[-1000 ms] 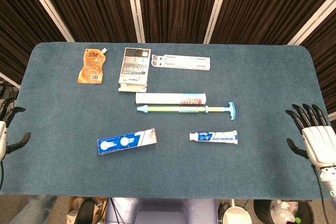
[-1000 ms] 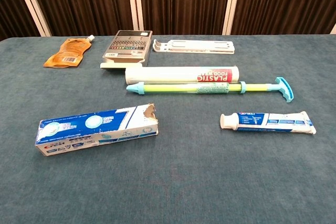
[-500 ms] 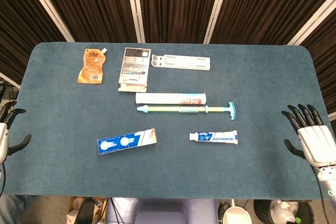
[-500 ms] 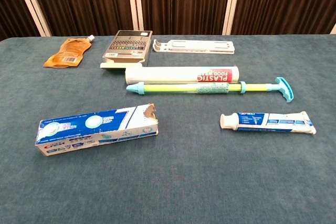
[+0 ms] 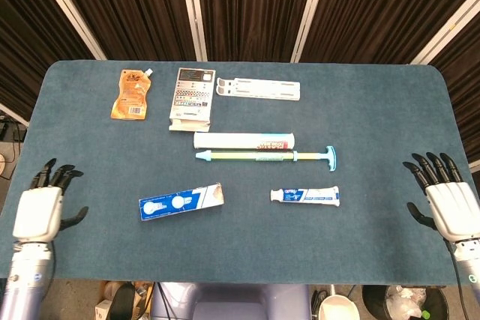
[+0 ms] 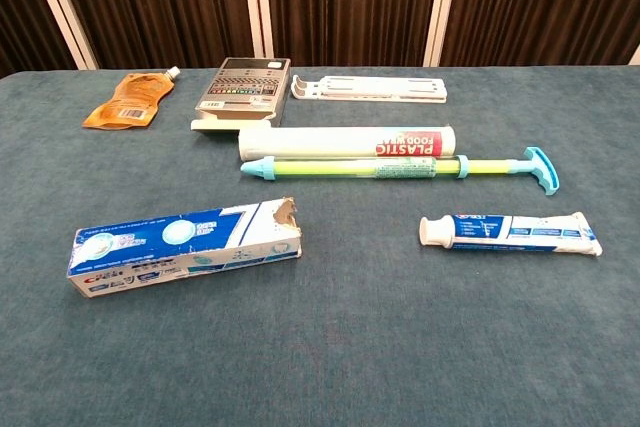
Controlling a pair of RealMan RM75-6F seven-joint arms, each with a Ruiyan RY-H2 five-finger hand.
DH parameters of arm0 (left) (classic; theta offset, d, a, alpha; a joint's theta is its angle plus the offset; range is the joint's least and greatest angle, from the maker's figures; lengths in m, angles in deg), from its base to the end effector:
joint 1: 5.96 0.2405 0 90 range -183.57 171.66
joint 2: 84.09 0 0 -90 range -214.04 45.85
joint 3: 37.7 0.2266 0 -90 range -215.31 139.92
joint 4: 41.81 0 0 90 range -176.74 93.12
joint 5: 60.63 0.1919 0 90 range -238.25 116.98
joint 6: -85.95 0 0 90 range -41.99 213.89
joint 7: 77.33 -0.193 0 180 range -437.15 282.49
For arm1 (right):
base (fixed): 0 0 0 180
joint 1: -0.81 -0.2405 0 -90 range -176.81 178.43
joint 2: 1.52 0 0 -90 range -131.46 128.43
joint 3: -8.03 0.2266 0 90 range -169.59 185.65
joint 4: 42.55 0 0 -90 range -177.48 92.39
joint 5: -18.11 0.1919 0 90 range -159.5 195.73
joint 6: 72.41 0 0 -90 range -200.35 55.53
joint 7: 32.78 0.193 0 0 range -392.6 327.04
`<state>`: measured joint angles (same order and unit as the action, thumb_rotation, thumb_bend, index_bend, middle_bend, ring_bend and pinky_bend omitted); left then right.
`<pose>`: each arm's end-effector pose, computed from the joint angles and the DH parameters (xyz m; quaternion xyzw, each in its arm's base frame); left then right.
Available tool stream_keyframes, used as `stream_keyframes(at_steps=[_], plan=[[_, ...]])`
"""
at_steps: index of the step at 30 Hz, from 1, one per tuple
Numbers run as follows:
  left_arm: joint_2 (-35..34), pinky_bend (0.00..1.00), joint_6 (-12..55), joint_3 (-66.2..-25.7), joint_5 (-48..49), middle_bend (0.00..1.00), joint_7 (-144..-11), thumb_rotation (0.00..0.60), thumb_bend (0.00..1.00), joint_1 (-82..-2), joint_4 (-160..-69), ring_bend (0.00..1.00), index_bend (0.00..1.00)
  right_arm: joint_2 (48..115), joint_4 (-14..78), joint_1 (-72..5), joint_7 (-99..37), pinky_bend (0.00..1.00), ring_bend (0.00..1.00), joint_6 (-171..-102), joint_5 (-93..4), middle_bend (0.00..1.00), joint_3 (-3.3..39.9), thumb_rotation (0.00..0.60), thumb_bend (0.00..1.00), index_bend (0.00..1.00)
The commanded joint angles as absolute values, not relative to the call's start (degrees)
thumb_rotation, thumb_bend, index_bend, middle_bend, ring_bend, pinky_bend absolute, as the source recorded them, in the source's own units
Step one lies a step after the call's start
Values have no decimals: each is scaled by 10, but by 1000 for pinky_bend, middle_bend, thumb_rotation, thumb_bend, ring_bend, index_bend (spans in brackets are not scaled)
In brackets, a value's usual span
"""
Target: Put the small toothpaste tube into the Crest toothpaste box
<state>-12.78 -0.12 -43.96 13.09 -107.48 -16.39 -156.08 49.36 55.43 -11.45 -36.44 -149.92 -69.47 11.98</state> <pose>-0.2002 0.2469 0.1240 -0.5776 -0.4051 -0.3725 0.6029 -0.2449 -0.2618 0.1981 0.6785 -0.3086 0.3402 0.5733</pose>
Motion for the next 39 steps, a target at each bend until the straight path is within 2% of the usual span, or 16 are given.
stream_keyframes(at_steps=[1, 13, 23, 28, 39], plan=[[-95, 171, 0, -444, 118, 226, -1103, 600, 241, -176, -1564, 56, 281, 494, 556, -114, -365, 29, 58, -1500, -694, 124, 121, 600, 310, 178], [21, 171, -4, -396, 127, 229, -1226, 600, 177, -183, -1542, 55, 283, 504, 555, -116, -370, 28, 69, -1495, -694, 124, 119, 600, 310, 178], [74, 171, 6, -405, 113, 224, -1214, 600, 177, -187, -1460, 55, 286, 507, 532, -107, -343, 28, 70, -1504, -697, 124, 113, 600, 310, 178], [103, 171, 14, -397, 119, 187, -1215, 600, 177, -190, -1422, 51, 286, 506, 524, -103, -337, 29, 70, -1509, -699, 124, 111, 600, 310, 178], [150, 171, 13, -398, 145, 187, -1196, 600, 177, -195, -1377, 50, 286, 504, 508, -98, -319, 29, 70, -1510, -699, 124, 109, 600, 310, 178]])
